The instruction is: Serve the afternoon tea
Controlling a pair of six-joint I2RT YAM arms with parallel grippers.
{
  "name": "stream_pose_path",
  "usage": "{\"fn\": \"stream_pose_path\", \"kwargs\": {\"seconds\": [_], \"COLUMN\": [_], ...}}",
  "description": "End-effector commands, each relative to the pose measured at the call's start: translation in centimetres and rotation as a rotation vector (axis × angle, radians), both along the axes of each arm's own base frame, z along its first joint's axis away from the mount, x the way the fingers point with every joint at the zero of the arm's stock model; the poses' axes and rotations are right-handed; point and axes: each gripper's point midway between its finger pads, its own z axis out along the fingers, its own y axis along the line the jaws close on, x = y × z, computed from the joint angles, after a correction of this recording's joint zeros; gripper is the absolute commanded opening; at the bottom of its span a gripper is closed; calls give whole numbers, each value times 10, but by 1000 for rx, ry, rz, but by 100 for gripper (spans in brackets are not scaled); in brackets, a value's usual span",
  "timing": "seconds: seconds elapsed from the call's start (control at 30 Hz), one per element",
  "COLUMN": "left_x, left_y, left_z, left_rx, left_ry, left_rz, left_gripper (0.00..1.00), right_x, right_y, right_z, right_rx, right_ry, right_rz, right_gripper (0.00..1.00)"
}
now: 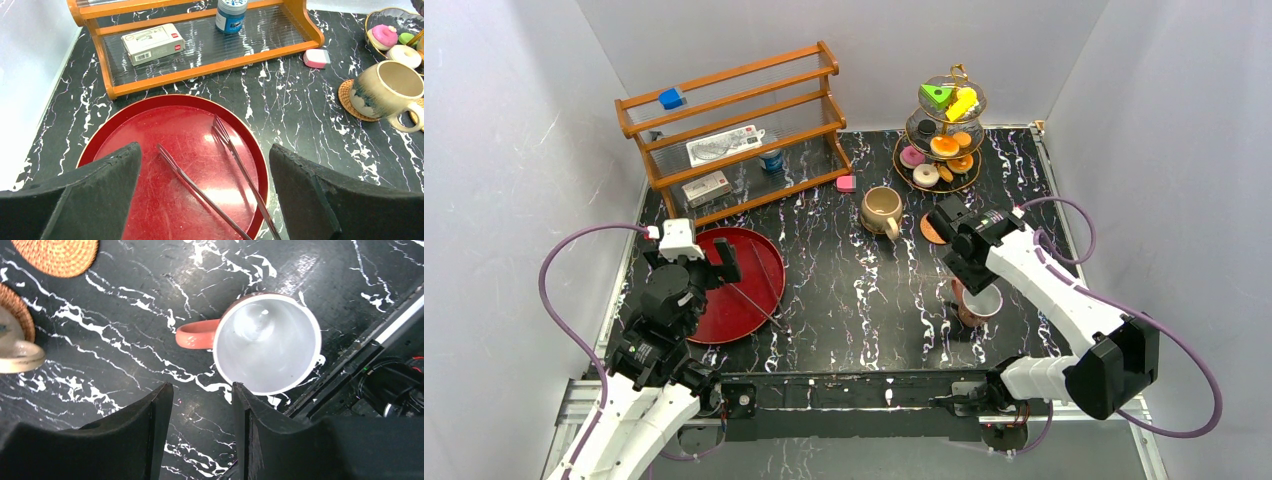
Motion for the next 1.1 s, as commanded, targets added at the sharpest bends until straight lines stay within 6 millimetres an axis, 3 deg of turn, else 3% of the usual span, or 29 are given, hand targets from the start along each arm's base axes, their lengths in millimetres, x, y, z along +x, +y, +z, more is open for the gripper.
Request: {"fn": "stream_pose_path", "kwargs": {"seconds": [0.0,0.33,0.47,0.73,0.9,1.07], "left_x": [0,1,0,0,0,0], "left_y": [2,1,0,-1,-3,-3], "left_z": [14,13,13,13,14,14], "left_rx": [-13,-13,-13,-18,-22,-24], "left_ry": [-44,-40,-38,-39,-43,-47], "left_rz": [9,4,1,-6,-14,-18], "left_gripper": [96,95,96,95,95,95], "right_x": [-5,7,17,23,13,5], "right_y": [-18,13,25,9,4,-5], "right_z": [3,13,6,-21,-39,-42], "right_rx": [-65,99,159,124,118,73], "right_ry": [-15,-34,-55,24,81,115], "right_rz": [-111,-208,-277,-422,-474,-498], "right_gripper": [55,55,55,56,55,57]}}
